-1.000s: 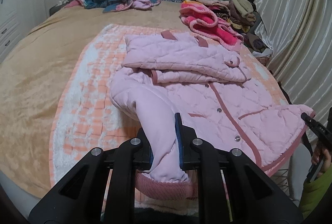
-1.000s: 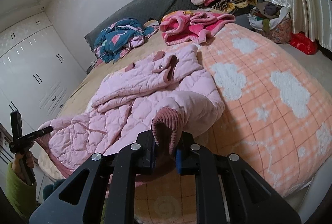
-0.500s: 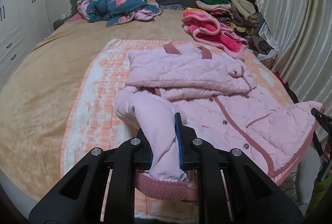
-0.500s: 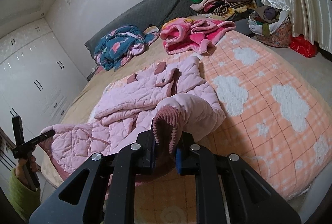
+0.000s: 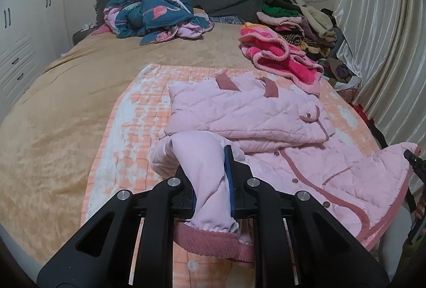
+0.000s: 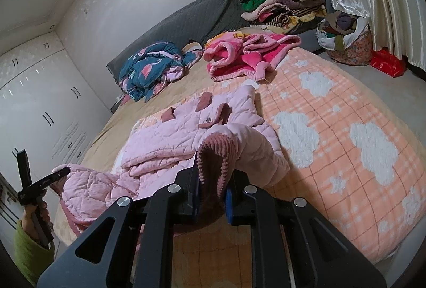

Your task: Fold large clothes

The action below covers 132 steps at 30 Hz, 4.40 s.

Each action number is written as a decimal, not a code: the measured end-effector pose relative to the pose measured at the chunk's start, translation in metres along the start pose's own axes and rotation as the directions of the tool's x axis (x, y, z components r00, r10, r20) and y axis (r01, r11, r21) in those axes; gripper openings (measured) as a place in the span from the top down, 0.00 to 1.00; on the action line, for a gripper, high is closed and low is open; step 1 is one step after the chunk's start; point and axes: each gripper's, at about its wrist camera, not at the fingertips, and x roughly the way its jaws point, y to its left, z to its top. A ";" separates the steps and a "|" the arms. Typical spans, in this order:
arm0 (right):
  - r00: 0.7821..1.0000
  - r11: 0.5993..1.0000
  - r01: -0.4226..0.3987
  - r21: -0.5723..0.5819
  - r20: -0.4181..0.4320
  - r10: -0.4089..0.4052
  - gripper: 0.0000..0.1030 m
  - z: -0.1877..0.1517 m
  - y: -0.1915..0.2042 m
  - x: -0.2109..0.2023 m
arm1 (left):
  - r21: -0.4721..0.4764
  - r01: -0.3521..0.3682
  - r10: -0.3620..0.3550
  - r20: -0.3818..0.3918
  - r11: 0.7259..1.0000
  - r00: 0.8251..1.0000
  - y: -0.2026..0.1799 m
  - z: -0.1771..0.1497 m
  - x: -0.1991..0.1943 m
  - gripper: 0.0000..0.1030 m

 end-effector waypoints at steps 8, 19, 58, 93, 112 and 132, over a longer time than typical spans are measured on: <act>1.000 1.000 0.009 -0.022 0.014 -0.009 0.87 0.018 0.007 0.007 | -0.015 -0.002 0.002 0.028 1.000 1.000 0.005 0.008 0.002 0.92; 0.998 0.998 0.031 -0.059 0.051 -0.028 0.87 0.053 0.019 0.025 | -0.042 -0.012 0.015 0.072 0.999 0.997 0.013 0.030 0.019 0.92; 0.992 0.991 0.122 -0.055 0.041 -0.120 0.87 0.162 0.008 0.150 | -0.036 -0.153 0.155 0.061 0.988 0.986 0.023 0.113 0.105 0.91; 0.993 0.993 0.112 0.027 -0.050 -0.111 0.23 0.153 -0.036 0.226 | 0.020 -0.188 0.187 0.048 0.982 0.981 0.018 0.118 0.163 0.87; 0.958 0.952 0.249 -0.178 -0.098 -0.269 0.22 0.082 -0.054 0.268 | 0.030 -0.180 0.167 0.247 0.983 0.955 0.028 0.106 0.114 0.09; 0.893 0.860 0.430 -0.276 -0.012 -0.451 0.84 0.125 -0.008 0.350 | 0.026 -0.250 0.252 -0.088 0.968 0.964 0.065 0.059 0.259 0.88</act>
